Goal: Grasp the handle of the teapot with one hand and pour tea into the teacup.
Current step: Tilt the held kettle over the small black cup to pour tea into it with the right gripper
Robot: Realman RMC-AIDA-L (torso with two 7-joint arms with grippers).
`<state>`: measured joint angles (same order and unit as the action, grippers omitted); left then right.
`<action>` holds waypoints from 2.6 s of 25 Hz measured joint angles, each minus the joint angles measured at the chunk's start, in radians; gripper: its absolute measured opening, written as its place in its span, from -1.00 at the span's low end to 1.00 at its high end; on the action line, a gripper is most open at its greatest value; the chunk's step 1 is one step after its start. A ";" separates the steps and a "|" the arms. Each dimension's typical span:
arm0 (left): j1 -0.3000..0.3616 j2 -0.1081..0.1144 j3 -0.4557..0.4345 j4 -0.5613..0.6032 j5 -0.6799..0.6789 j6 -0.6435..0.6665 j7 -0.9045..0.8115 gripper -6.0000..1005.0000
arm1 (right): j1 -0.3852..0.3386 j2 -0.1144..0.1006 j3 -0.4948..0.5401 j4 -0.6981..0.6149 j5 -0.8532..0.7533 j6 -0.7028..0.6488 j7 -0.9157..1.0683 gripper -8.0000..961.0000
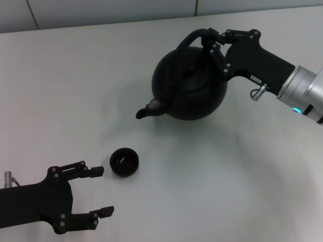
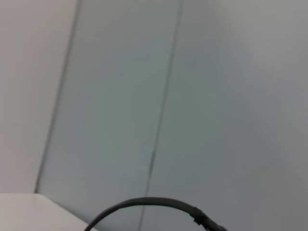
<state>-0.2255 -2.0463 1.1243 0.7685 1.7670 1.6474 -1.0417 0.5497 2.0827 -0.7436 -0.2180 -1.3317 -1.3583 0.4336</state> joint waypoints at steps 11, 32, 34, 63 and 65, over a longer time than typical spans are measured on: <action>0.011 -0.002 -0.009 0.000 0.000 0.000 0.002 0.60 | 0.003 -0.001 -0.070 -0.074 0.000 -0.022 0.000 -0.79; 0.006 -0.006 -0.009 0.000 0.000 -0.023 0.003 0.60 | 0.021 0.000 -0.191 -0.163 -0.004 -0.010 0.000 -0.79; 0.006 -0.006 -0.009 0.000 0.000 -0.023 0.003 0.60 | 0.021 0.000 -0.196 -0.164 -0.005 -0.009 -0.014 -0.79; 0.000 -0.011 -0.009 0.000 0.000 -0.049 0.003 0.60 | 0.034 0.002 -0.235 -0.172 -0.008 -0.009 -0.166 -0.81; 0.000 -0.011 -0.009 0.000 0.000 -0.050 0.003 0.60 | 0.038 0.002 -0.235 -0.173 -0.008 -0.009 -0.166 -0.81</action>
<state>-0.2256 -2.0571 1.1152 0.7685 1.7671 1.5975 -1.0385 0.5873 2.0846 -0.9787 -0.3911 -1.3393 -1.3671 0.2675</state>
